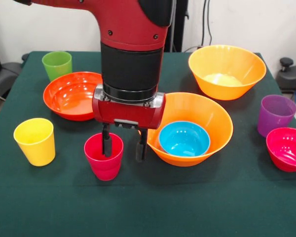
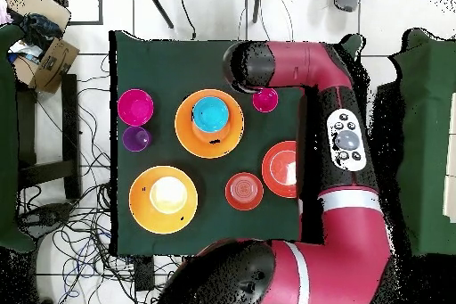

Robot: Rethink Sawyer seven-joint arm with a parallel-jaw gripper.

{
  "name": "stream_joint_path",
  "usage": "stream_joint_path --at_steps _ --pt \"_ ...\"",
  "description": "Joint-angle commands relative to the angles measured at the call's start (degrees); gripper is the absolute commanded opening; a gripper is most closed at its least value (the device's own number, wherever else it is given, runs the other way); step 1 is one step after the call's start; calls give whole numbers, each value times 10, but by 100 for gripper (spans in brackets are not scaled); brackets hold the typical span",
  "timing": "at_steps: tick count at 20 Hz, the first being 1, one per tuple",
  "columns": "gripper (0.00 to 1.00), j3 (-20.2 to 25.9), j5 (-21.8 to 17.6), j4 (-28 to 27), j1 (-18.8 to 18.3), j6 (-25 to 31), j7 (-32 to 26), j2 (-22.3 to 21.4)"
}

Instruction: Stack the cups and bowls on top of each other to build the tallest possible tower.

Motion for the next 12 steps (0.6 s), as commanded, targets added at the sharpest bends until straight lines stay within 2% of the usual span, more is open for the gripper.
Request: stream_joint_path --at_steps 1,7,12 --pt "100 10 -44 -3 -8 10 -110 31" --pt "100 5 -49 -2 -8 25 -114 37" --pt "100 17 -32 10 -25 78 -151 42"
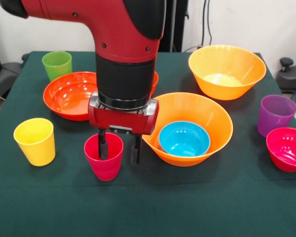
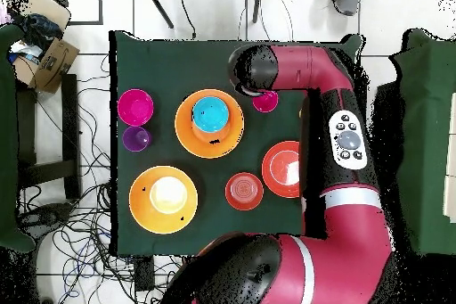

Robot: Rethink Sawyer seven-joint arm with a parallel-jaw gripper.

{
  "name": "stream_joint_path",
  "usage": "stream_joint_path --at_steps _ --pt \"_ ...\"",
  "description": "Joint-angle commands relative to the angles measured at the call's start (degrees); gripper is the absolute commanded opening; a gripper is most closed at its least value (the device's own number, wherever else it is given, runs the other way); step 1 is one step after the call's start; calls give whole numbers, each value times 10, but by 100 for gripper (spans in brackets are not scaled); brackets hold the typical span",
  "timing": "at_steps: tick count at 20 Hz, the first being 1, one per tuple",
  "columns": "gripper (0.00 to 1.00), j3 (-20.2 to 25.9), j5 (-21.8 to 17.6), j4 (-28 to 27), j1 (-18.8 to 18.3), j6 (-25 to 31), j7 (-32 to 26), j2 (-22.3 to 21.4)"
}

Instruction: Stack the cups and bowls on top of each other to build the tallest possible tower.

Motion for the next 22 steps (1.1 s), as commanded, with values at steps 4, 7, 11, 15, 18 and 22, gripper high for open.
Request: stream_joint_path --at_steps 4,7,11,15,18,22 --pt "100 32 -21 21 -30 88 -177 38" --pt "100 43 -18 21 -35 93 -185 51" --pt "100 46 -21 26 -36 97 -187 52" --pt "100 45 -24 31 -38 98 -189 50" --pt "0 46 -27 29 -38 91 -188 52" --pt "0 49 -27 27 -37 79 -183 56"
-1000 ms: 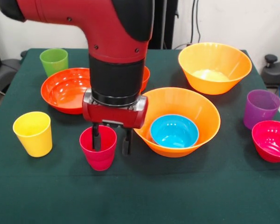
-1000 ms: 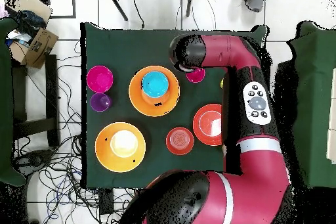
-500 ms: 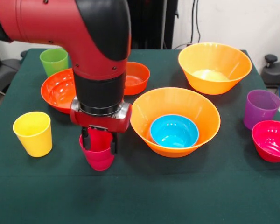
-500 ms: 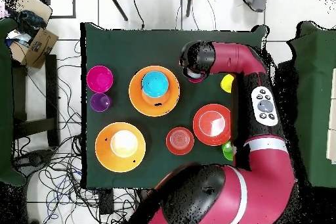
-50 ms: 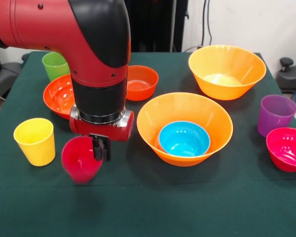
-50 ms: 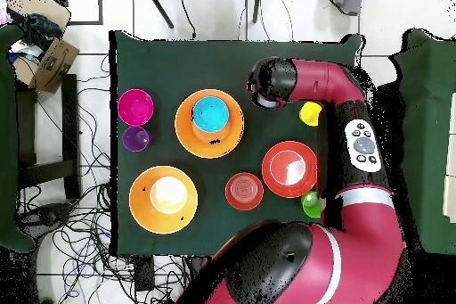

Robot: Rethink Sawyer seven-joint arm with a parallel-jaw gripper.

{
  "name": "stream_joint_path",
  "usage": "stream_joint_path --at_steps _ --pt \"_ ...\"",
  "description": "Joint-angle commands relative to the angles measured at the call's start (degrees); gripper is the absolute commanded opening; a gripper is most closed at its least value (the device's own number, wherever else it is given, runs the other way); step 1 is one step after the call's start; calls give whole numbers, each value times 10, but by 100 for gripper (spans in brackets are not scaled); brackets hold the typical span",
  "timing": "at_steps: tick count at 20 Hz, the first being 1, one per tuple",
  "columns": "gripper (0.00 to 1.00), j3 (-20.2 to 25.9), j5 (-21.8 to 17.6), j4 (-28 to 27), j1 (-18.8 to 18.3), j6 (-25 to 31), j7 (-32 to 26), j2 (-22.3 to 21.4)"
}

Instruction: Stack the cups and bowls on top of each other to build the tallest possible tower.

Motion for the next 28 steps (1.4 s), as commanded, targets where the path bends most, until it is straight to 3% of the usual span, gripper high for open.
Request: stream_joint_path --at_steps 1,18,19,28 --pt "0 45 -25 27 2 47 -177 14" --pt "0 50 -31 32 1 26 -164 20" --pt "100 49 -34 34 1 21 -160 18" --pt "100 23 -54 30 10 2 -131 13"
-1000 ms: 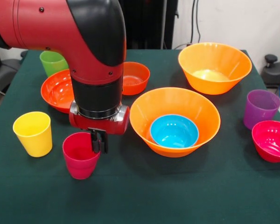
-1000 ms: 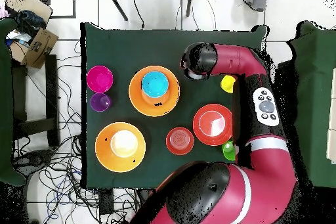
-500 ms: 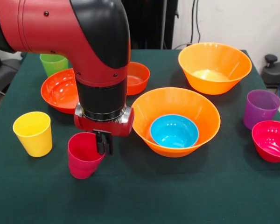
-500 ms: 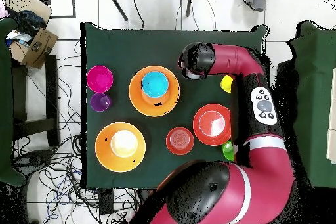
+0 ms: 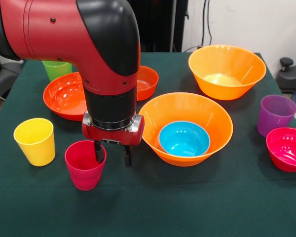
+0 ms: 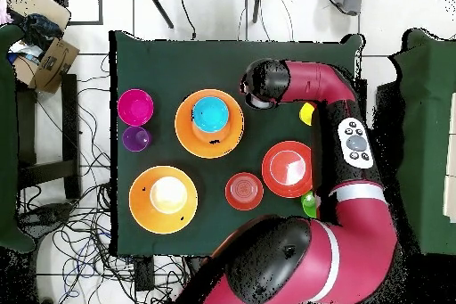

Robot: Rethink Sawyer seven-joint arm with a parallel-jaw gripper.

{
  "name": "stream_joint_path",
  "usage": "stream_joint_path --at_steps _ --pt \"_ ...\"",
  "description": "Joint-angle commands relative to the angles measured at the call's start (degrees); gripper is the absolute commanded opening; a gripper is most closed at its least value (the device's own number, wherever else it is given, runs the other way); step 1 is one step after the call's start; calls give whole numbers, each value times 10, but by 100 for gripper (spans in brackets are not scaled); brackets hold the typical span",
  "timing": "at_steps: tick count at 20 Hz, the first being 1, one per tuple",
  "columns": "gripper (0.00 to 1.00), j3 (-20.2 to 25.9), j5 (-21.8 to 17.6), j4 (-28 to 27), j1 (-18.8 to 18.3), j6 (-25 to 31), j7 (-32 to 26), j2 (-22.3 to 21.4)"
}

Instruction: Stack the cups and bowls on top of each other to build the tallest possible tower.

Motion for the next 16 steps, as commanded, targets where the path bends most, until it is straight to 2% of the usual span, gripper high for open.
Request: stream_joint_path --at_steps 1,11,12,16 --pt "100 6 -54 28 9 1 -131 0" --pt "100 -2 -65 25 10 -18 -124 6" --pt "0 -5 -68 21 11 -19 -122 7" --pt "0 -20 -83 16 20 -28 -109 5"
